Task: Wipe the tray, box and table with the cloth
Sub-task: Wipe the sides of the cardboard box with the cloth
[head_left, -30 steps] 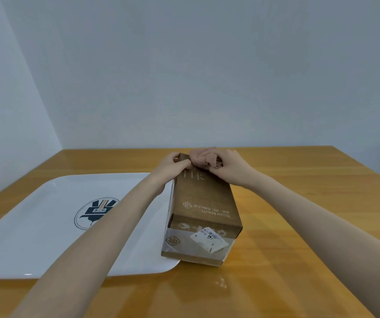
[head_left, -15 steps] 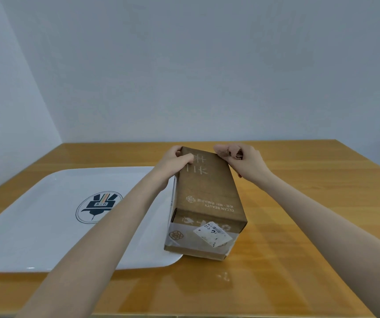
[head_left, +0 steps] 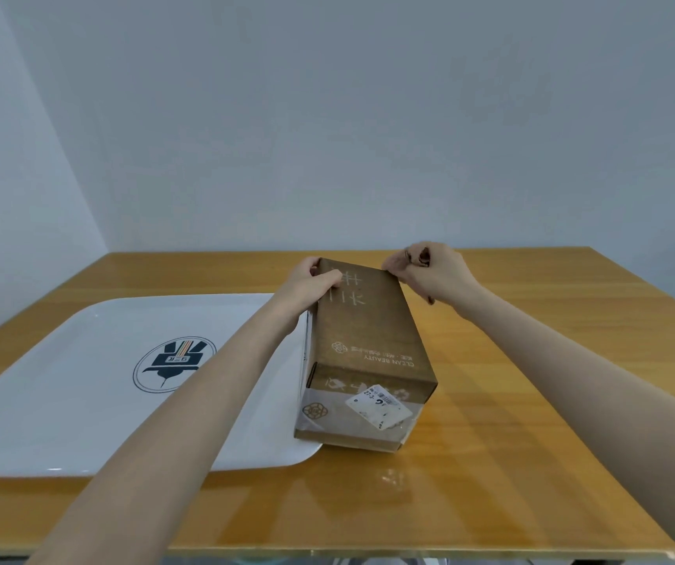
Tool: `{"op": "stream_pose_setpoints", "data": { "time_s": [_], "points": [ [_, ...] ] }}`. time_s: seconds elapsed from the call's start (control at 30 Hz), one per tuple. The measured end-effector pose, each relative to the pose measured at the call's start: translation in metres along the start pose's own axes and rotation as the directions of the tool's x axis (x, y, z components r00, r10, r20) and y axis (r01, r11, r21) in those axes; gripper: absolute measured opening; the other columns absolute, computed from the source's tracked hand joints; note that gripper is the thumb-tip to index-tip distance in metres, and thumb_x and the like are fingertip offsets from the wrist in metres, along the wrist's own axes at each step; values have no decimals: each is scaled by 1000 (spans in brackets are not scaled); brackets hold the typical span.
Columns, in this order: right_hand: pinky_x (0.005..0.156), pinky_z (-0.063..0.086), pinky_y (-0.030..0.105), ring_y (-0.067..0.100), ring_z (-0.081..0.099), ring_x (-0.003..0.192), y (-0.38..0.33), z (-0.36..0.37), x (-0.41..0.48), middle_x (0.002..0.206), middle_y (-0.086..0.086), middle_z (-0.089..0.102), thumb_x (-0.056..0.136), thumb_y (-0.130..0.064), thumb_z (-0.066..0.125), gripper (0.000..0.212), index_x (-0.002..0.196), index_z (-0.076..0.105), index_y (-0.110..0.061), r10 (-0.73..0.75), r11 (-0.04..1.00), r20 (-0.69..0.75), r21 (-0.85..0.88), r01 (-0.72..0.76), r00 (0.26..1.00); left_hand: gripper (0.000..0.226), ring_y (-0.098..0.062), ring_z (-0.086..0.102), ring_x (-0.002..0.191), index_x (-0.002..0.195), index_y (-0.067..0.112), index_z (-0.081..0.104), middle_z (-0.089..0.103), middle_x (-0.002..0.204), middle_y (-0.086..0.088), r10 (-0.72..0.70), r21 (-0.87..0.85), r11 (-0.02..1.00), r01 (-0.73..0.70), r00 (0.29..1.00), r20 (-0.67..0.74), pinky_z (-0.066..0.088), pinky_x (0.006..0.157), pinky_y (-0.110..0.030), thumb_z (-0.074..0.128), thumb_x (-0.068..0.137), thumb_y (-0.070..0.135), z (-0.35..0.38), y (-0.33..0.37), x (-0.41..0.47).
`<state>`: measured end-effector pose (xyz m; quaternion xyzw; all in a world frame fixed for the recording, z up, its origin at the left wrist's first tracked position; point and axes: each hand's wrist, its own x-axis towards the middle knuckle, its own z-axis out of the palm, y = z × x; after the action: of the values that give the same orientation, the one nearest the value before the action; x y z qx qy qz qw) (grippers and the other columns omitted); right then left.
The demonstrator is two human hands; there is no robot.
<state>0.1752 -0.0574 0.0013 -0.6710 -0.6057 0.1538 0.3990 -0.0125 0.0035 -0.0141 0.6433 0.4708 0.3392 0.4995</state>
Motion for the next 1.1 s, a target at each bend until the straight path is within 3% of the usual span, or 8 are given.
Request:
{"op": "stream_pose_setpoints", "data": {
  "time_s": [0.17,0.27,0.4,0.5,0.6,0.77,0.97,1.1],
  "points": [
    [36,26,11,15,41,56,-19,9,19,67,-1,57,73,8,36,27,57,31,-13,-29,999,55,20,28,998,40,-24,60,89,110,13,56,61,112,-14,-21,-42,999,22,999,30,52,86,-43,55,71,21,-1,1,-3],
    [65,45,19,20,58,88,-22,19,28,99,5,67,84,3,42,27,64,44,-14,-94,983,178,-141,120,979,50,-25,60,88,114,11,55,60,116,-16,-35,-44,998,37,999,29,51,82,-42,55,66,24,-1,2,-3],
    [85,48,35,27,60,99,-38,19,37,105,8,69,82,4,42,23,71,52,-14,-168,951,223,-219,217,960,49,-26,60,87,114,11,55,60,118,-18,-39,-46,998,40,999,29,53,84,-43,55,66,23,1,2,-2],
    [74,43,21,21,58,96,-50,32,35,106,4,69,85,3,45,25,72,50,-18,-226,947,224,-178,267,948,54,-26,60,89,113,12,55,62,117,-17,-34,-53,998,35,999,16,50,81,-39,55,61,26,1,-1,-2],
    [80,44,25,22,60,98,-60,34,38,105,5,69,84,2,47,19,78,57,-13,-250,932,251,-198,302,935,52,-23,58,85,111,11,55,62,104,-13,-38,-51,998,39,999,21,47,76,-35,55,61,26,0,-1,-2],
    [67,38,7,22,62,98,-65,42,33,105,5,71,83,5,42,34,65,36,-23,-311,930,210,-136,342,927,27,-20,48,77,88,17,56,53,85,-3,8,-35,999,-7,999,33,39,72,-32,54,62,24,2,0,-3],
    [64,35,8,15,54,85,-59,36,22,87,-10,61,89,1,45,14,82,53,-9,-367,914,189,-106,390,911,18,-23,53,83,92,20,56,57,88,-4,22,-44,999,-21,999,42,41,76,-33,55,75,15,3,-4,2],
    [64,40,20,26,57,84,-43,43,10,90,8,65,89,-1,43,21,105,57,2,-374,919,119,-84,385,920,18,-23,57,91,98,20,57,60,94,-4,64,-66,996,-62,997,42,47,84,-36,55,82,13,2,-8,7]
  ]
}}
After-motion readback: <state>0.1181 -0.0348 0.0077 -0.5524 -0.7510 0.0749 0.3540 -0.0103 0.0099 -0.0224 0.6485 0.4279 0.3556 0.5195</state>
